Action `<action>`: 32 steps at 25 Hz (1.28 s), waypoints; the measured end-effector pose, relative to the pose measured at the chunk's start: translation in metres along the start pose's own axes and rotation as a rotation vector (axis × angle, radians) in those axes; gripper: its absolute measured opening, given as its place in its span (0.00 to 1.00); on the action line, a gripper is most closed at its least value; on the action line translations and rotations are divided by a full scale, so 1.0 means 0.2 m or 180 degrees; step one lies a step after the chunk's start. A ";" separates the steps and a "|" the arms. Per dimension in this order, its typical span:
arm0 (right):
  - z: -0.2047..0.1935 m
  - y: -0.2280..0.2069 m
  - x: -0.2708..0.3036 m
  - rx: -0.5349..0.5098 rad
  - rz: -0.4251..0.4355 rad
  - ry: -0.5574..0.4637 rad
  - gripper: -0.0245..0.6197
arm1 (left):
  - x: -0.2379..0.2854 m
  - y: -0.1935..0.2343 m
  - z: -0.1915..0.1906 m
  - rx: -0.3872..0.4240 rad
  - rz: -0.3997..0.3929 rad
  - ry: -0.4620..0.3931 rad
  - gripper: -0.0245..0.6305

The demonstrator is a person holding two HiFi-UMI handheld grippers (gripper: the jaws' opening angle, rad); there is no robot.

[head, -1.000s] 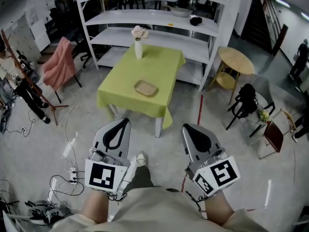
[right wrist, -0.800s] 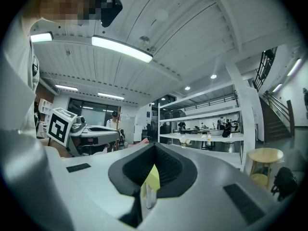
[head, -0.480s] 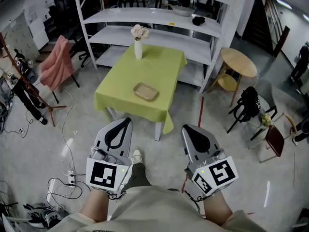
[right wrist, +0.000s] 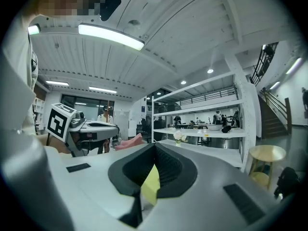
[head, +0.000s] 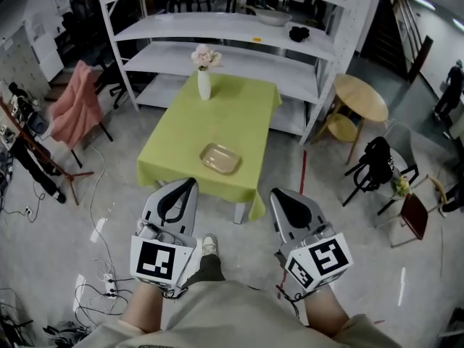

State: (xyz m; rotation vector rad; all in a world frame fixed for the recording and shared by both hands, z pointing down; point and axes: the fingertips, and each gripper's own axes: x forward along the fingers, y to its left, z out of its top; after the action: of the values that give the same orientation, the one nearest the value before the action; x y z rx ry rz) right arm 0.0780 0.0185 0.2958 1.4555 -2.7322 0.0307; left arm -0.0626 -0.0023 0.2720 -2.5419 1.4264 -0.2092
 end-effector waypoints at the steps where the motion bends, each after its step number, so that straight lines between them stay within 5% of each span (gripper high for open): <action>1: 0.01 -0.02 0.07 0.0002 -0.0016 0.0018 0.05 | 0.05 0.05 -0.01 -0.0001 -0.0018 0.0006 0.05; 17: -0.07 -0.40 1.19 0.0250 -0.0388 0.0443 0.05 | 0.88 0.84 -0.35 -0.0089 -0.0479 0.0267 0.05; 32: -0.37 -0.68 1.59 0.0584 -0.0746 0.0858 0.05 | 1.31 1.06 -0.67 -0.0125 -0.0844 0.0539 0.05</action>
State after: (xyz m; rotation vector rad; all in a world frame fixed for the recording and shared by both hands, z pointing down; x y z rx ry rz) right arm 0.0167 -0.3185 0.3843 1.6684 -2.3839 0.4446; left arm -0.1319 -0.3490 0.3521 -2.7988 1.1501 -0.4535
